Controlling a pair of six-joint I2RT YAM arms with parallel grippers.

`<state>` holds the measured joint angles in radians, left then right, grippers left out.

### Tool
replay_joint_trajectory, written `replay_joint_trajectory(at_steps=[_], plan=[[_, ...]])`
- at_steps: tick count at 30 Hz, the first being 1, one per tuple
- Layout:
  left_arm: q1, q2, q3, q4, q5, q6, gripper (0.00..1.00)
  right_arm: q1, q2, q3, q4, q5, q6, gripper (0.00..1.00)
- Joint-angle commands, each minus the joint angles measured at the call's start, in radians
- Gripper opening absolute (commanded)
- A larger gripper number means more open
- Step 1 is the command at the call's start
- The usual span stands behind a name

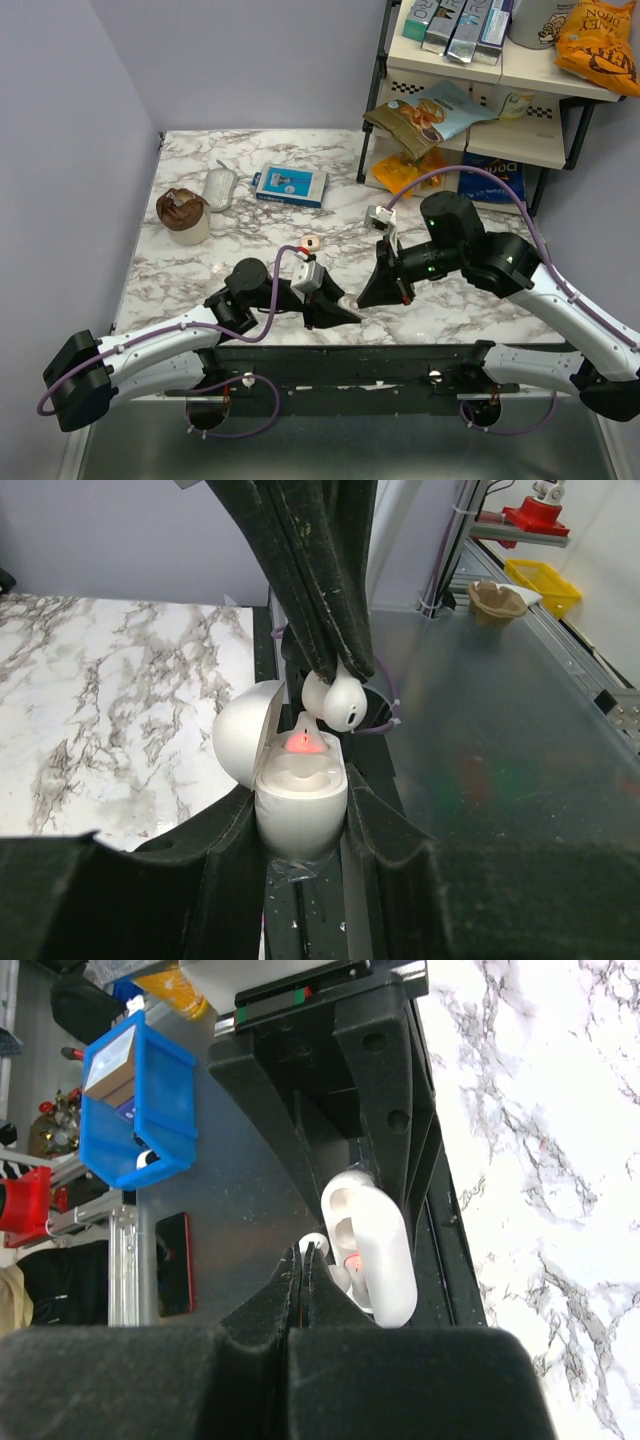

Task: Insert the wireless bluetooth earbuds into the charging case
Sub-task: Place the earbud in the charging case.

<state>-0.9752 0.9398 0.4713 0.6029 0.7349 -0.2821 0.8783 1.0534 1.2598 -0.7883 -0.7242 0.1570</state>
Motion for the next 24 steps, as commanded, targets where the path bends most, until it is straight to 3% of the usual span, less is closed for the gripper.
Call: replay_joint_trajectory(at_steps=[1, 24], plan=[[0.001, 0.002, 0.023, 0.034, 0.046, -0.009, 0.0, 0.011, 0.01, 0.02, 0.046, 0.019, 0.016, 0.01], [0.001, 0.016, 0.018, 0.08, 0.041, -0.037, 0.0, 0.022, 0.025, 0.001, 0.093, 0.042, 0.026, 0.01]])
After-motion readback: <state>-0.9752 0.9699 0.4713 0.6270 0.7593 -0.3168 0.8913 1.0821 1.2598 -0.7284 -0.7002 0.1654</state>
